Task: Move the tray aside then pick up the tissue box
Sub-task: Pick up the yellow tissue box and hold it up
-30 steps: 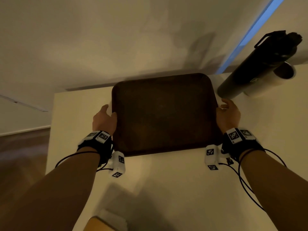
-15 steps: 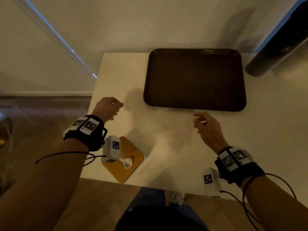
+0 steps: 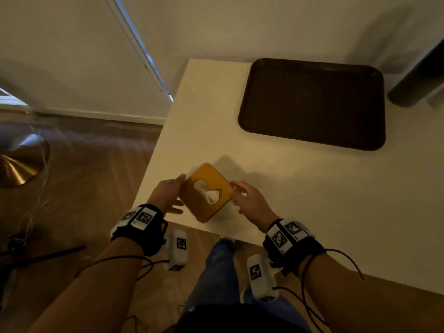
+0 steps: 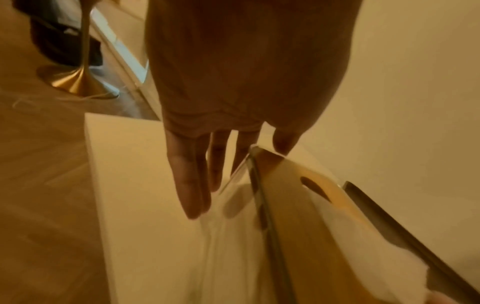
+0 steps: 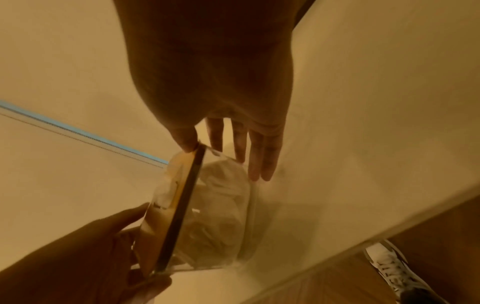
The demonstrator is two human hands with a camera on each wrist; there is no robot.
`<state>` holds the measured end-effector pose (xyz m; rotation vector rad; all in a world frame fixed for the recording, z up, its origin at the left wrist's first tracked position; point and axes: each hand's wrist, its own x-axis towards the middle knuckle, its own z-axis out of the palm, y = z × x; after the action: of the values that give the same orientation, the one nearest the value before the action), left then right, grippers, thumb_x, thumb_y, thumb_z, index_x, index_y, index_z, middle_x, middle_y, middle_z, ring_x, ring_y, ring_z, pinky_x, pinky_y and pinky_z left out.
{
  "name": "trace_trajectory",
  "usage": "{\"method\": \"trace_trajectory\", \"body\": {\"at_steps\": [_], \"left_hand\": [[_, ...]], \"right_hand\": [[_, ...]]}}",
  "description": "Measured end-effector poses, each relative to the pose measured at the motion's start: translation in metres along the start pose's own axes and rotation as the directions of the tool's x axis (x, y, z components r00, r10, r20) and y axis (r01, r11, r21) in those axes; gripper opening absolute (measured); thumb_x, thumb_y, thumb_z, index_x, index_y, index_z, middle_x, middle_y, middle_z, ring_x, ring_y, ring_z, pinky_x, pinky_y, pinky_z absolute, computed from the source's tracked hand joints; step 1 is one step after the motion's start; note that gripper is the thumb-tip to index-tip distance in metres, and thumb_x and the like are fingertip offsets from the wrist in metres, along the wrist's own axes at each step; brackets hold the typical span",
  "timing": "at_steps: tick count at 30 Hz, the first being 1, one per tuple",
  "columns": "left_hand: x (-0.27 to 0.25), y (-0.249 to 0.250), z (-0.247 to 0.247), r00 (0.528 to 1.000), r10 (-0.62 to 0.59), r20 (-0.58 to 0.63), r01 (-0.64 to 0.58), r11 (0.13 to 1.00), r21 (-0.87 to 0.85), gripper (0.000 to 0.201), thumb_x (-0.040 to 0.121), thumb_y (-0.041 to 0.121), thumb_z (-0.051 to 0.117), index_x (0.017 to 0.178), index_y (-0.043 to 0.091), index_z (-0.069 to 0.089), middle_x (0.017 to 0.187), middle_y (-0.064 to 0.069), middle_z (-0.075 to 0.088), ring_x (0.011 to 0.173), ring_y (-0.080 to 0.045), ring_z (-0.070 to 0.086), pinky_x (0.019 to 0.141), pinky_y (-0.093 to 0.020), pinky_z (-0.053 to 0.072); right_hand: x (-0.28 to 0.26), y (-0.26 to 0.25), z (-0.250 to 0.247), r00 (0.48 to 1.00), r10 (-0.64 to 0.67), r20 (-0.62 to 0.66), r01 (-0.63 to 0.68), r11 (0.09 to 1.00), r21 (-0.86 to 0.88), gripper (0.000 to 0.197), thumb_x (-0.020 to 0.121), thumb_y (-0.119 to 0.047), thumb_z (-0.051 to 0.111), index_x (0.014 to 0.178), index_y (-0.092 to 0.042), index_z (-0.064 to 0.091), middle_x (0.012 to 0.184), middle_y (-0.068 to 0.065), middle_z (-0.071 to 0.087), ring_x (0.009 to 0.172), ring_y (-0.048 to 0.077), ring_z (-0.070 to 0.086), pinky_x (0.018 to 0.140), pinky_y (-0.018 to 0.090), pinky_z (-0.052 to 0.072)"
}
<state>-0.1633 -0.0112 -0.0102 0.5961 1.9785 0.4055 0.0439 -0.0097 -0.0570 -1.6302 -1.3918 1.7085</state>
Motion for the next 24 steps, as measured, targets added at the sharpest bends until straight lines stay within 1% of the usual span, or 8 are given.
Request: {"method": "trace_trajectory", "body": {"at_steps": [2, 5, 9, 13, 17, 20, 22, 24], "left_hand": [[0.001, 0.000, 0.001, 1.000, -0.012, 0.027, 0.013, 1.000, -0.027, 0.058, 0.095, 0.051, 0.044, 0.129, 0.004, 0.052, 0.120, -0.018, 0.059, 0.098, -0.037, 0.065, 0.075, -0.047, 0.060], [0.008, 0.005, 0.000, 0.999, -0.031, 0.040, 0.034, 0.998, -0.061, 0.058, 0.095, 0.050, 0.044, 0.130, 0.004, 0.051, 0.117, -0.018, 0.059, 0.099, -0.037, 0.065, 0.069, -0.044, 0.060], [0.025, 0.031, -0.008, 0.998, -0.016, 0.066, 0.020, 0.997, -0.073, 0.054, 0.095, 0.048, 0.044, 0.128, 0.005, 0.050, 0.114, -0.016, 0.058, 0.091, -0.032, 0.063, 0.060, -0.037, 0.055], [0.052, 0.072, -0.022, 0.997, 0.012, 0.076, -0.005, 0.997, -0.082, 0.048, 0.094, 0.049, 0.046, 0.120, 0.009, 0.049, 0.114, -0.016, 0.058, 0.089, -0.031, 0.064, 0.065, -0.040, 0.058], [0.087, 0.126, -0.040, 0.995, 0.035, 0.096, -0.026, 0.996, -0.089, 0.057, 0.094, 0.049, 0.047, 0.132, 0.007, 0.046, 0.119, -0.017, 0.058, 0.099, -0.035, 0.065, 0.063, -0.040, 0.057], [0.115, 0.167, -0.049, 0.994, 0.051, 0.096, -0.040, 0.994, -0.105, 0.059, 0.094, 0.048, 0.048, 0.136, 0.006, 0.045, 0.121, -0.016, 0.057, 0.107, -0.040, 0.064, 0.070, -0.046, 0.059], [0.132, 0.191, -0.054, 0.994, 0.071, 0.088, -0.060, 0.991, -0.117, 0.058, 0.094, 0.048, 0.048, 0.135, 0.006, 0.047, 0.119, -0.015, 0.057, 0.103, -0.039, 0.065, 0.075, -0.048, 0.059], [0.150, 0.214, -0.057, 0.991, 0.091, 0.094, -0.080, 0.990, -0.113, 0.058, 0.094, 0.047, 0.048, 0.134, 0.006, 0.048, 0.121, -0.016, 0.057, 0.099, -0.038, 0.065, 0.074, -0.048, 0.059]], "right_hand": [[0.002, 0.000, 0.006, 1.000, 0.009, -0.016, -0.010, 1.000, -0.012, 0.041, 0.095, -0.039, 0.050, 0.129, -0.016, 0.058, 0.127, 0.011, 0.064, 0.115, 0.028, 0.061, 0.097, 0.043, 0.048], [0.007, -0.004, 0.012, 0.998, 0.027, -0.062, -0.029, 0.999, -0.037, 0.042, 0.094, -0.042, 0.051, 0.127, -0.017, 0.060, 0.125, 0.011, 0.065, 0.111, 0.029, 0.063, 0.099, 0.048, 0.051], [0.026, -0.024, 0.011, 0.993, 0.019, -0.118, -0.024, 0.999, -0.036, 0.042, 0.093, -0.043, 0.049, 0.125, -0.018, 0.062, 0.122, 0.009, 0.065, 0.109, 0.027, 0.064, 0.099, 0.049, 0.051], [0.062, -0.055, 0.007, 0.988, -0.001, -0.156, -0.007, 0.999, -0.048, 0.047, 0.094, -0.043, 0.045, 0.129, -0.015, 0.060, 0.125, 0.010, 0.064, 0.110, 0.029, 0.063, 0.101, 0.048, 0.050], [0.112, -0.095, 0.003, 0.979, -0.042, -0.197, 0.030, 0.997, -0.067, 0.045, 0.095, -0.043, 0.041, 0.124, -0.015, 0.061, 0.118, 0.011, 0.066, 0.107, 0.028, 0.063, 0.098, 0.050, 0.050], [0.151, -0.128, -0.005, 0.973, -0.065, -0.220, 0.049, 0.996, -0.081, 0.041, 0.098, -0.039, 0.039, 0.120, -0.014, 0.063, 0.109, 0.009, 0.067, 0.101, 0.027, 0.064, 0.096, 0.050, 0.051], [0.176, -0.146, -0.009, 0.970, -0.055, -0.235, 0.036, 0.996, -0.085, 0.040, 0.099, -0.038, 0.038, 0.119, -0.014, 0.062, 0.107, 0.008, 0.066, 0.100, 0.026, 0.064, 0.096, 0.050, 0.051], [0.200, -0.161, -0.014, 0.966, -0.052, -0.252, 0.031, 0.996, -0.089, 0.040, 0.099, -0.037, 0.036, 0.116, -0.013, 0.063, 0.105, 0.009, 0.067, 0.099, 0.027, 0.064, 0.095, 0.051, 0.051]]}}
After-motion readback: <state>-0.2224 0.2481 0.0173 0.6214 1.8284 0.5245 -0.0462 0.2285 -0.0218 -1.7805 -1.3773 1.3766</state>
